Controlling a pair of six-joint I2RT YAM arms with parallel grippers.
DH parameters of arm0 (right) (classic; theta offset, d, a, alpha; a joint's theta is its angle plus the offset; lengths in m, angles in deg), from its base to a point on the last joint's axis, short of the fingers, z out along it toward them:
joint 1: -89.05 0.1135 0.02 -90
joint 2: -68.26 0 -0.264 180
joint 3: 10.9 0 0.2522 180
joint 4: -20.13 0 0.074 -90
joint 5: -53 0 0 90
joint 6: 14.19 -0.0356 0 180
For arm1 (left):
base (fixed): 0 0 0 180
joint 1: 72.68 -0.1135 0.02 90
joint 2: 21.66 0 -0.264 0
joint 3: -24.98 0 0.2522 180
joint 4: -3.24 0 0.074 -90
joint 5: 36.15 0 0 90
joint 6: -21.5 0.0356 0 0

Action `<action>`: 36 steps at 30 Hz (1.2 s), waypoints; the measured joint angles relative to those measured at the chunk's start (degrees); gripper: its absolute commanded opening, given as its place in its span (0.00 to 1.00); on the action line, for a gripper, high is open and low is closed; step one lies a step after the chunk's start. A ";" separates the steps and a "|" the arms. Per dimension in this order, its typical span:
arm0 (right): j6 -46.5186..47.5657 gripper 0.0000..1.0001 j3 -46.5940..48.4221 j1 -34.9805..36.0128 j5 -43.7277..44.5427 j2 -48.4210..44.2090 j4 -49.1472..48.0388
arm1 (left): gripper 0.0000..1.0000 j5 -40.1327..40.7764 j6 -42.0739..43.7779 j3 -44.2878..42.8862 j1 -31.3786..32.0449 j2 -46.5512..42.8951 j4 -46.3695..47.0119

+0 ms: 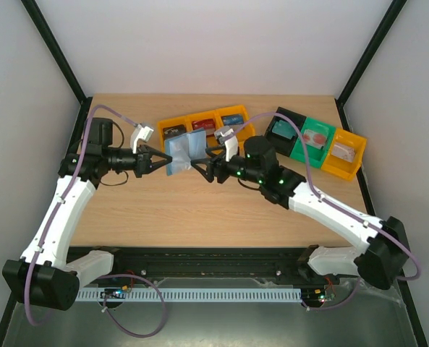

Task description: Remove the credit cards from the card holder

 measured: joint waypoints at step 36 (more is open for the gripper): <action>-11.34 0.02 -4.66 5.38 -1.20 26.84 -14.34 | 0.30 13.38 -22.16 27.36 1.31 7.67 22.23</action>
